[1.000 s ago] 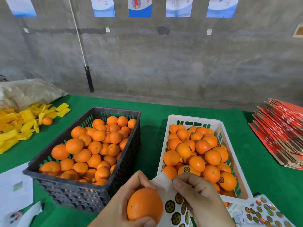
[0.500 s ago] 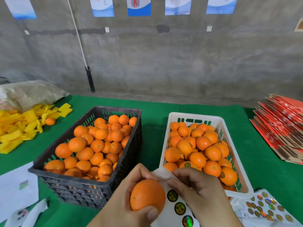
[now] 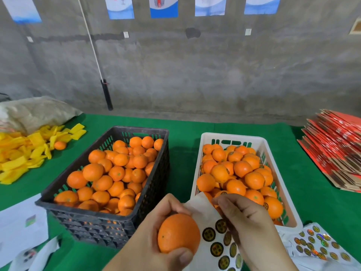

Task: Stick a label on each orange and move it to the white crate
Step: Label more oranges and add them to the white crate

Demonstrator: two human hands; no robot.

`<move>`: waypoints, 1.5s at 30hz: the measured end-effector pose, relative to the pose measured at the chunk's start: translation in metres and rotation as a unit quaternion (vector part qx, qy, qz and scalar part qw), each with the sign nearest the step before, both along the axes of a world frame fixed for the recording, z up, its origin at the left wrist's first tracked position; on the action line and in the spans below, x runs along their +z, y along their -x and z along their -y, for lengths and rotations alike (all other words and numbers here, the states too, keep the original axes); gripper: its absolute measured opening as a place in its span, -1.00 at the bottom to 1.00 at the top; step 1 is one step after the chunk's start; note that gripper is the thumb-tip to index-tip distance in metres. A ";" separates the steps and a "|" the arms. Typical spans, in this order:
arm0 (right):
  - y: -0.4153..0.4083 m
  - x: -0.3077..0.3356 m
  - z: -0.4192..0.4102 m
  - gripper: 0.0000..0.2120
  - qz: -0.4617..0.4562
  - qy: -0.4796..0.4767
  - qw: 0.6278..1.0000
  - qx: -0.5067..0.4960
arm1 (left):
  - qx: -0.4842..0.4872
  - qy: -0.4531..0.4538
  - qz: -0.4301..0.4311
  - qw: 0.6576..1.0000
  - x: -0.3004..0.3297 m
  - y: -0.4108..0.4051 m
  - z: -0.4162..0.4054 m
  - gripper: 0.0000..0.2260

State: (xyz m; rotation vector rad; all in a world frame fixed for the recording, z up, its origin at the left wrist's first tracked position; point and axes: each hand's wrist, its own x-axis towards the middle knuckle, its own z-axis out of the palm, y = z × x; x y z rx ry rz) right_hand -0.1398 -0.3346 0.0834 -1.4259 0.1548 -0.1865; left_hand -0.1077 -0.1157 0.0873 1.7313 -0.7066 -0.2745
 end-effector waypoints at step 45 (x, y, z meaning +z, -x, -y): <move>0.025 0.051 0.012 -0.91 0.193 0.215 0.957 0.022 | 0.153 0.057 0.093 0.982 0.018 0.008 0.042 -0.30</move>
